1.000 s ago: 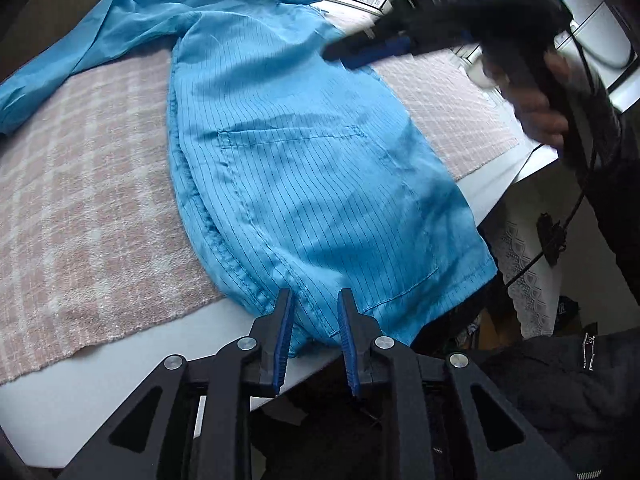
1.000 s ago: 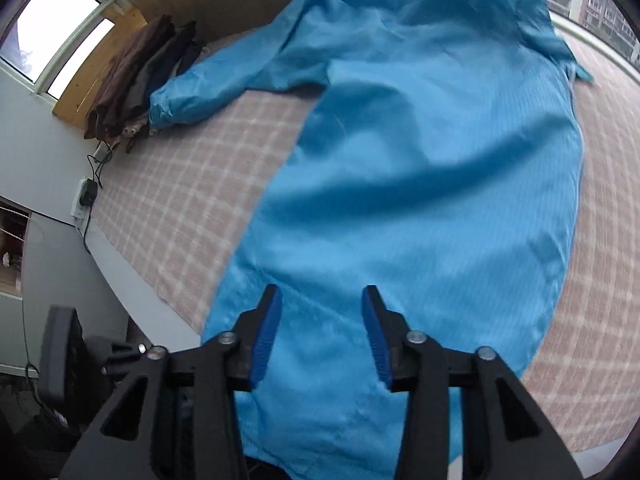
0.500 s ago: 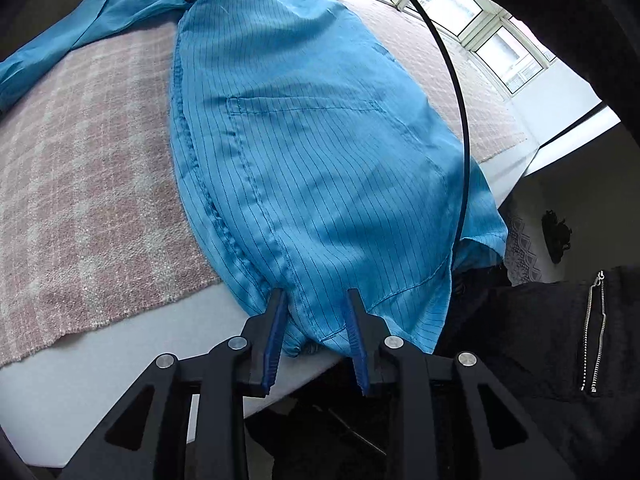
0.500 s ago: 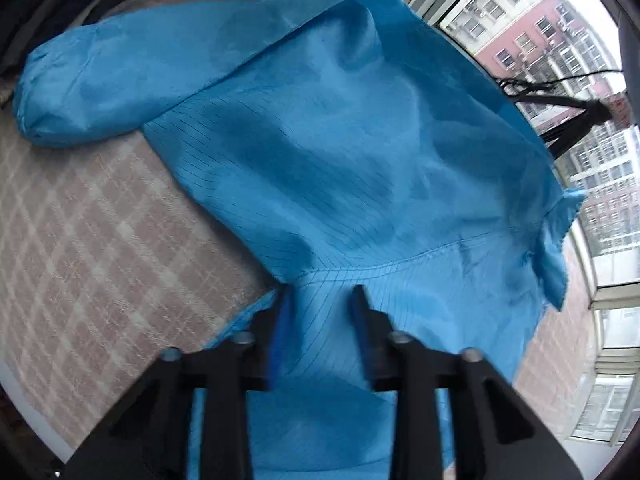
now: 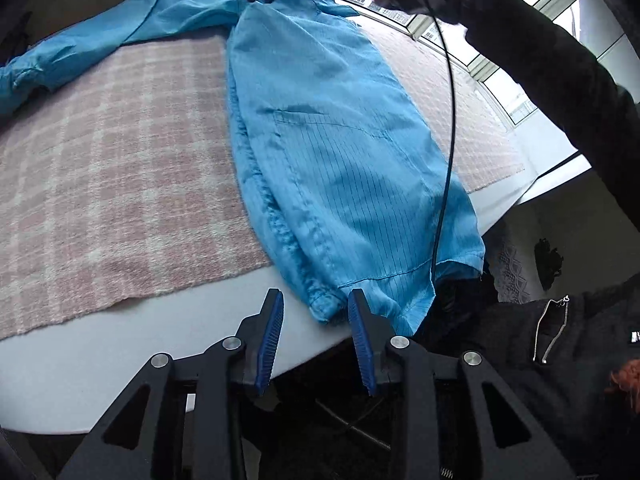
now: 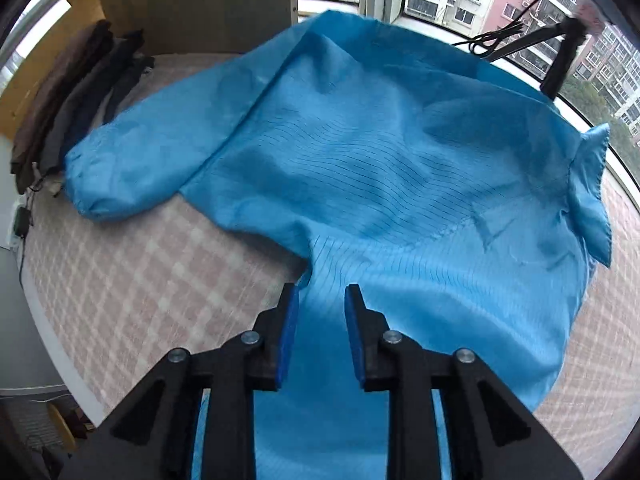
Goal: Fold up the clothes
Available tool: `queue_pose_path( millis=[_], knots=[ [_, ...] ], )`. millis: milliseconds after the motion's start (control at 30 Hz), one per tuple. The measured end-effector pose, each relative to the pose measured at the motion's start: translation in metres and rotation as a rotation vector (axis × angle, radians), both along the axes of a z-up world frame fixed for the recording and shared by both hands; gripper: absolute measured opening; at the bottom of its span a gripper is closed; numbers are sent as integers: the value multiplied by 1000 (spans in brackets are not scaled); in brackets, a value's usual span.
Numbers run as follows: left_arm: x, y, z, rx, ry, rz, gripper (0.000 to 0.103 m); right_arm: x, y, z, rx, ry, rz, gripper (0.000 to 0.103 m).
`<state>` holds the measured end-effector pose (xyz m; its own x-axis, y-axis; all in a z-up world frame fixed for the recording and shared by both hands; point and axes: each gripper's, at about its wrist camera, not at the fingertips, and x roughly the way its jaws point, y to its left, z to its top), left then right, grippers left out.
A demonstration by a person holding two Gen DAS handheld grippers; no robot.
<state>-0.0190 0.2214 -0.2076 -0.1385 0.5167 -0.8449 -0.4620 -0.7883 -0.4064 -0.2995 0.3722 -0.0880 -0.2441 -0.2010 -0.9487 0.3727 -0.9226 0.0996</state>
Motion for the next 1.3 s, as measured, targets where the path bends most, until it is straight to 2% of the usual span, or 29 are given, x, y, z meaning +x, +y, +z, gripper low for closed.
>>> queue_pose_path(
  millis=[33, 67, 100, 167, 233, 333, 400, 467, 533, 633, 700, 867, 900, 933, 967, 1033, 1133, 1200, 1300],
  knots=[
    [-1, -3, 3, -3, 0, 1, 32, 20, 11, 15, -36, 6, -2, 25],
    [-3, 0, 3, -4, -6, -5, 32, 41, 21, 30, -68, 14, -2, 31],
    [-4, 4, 3, -5, -13, -16, 32, 67, 30, 43, -83, 27, 4, 40],
    [-2, 12, 1, -4, -22, -49, 32, 123, 55, 61, -89, 63, 20, 48],
    [-2, 26, -1, -4, -21, -91, 32, 182, 81, 62, -70, 76, 23, 48],
    [-4, 46, -5, -21, -17, -143, 32, 263, 115, 33, -97, 30, -55, 48],
    [-4, 56, -11, -29, -23, -175, 32, 305, 116, 10, -106, -6, -80, 48],
    [-4, 60, -14, -46, -22, -206, 32, 333, 95, -9, -163, -15, -50, 48],
    [-7, 58, -12, -96, 3, -197, 32, 349, 60, -22, -205, -8, 36, 48],
    [-12, 37, 3, -108, 43, -152, 32, 362, 4, -38, -151, 36, 159, 48],
    [-16, 18, 11, -122, 56, -103, 32, 364, -24, -48, -132, 33, 197, 48],
    [-13, -12, 17, -129, 71, -27, 32, 356, -59, -68, -38, 43, 257, 48],
    [-11, -12, 16, -127, 75, -25, 32, 352, -61, -73, -33, 31, 260, 42],
    [-9, -11, 14, -120, 77, -26, 32, 346, -56, -76, -61, -3, 245, 32],
    [-7, -11, 13, -108, 76, -30, 32, 341, -52, -80, -89, -37, 231, 9],
    [-3, -11, 13, -86, 78, -48, 32, 328, -38, -80, -170, -89, 178, 7],
    [1, 0, 8, -72, 80, -89, 32, 310, -9, -69, -285, -119, 75, 6],
    [2, 7, 5, -68, 77, -108, 32, 299, 8, -60, -399, -140, 1, 6],
    [6, 6, 6, -68, 83, -118, 32, 290, 8, -53, -489, -151, -39, 6]
  ],
)
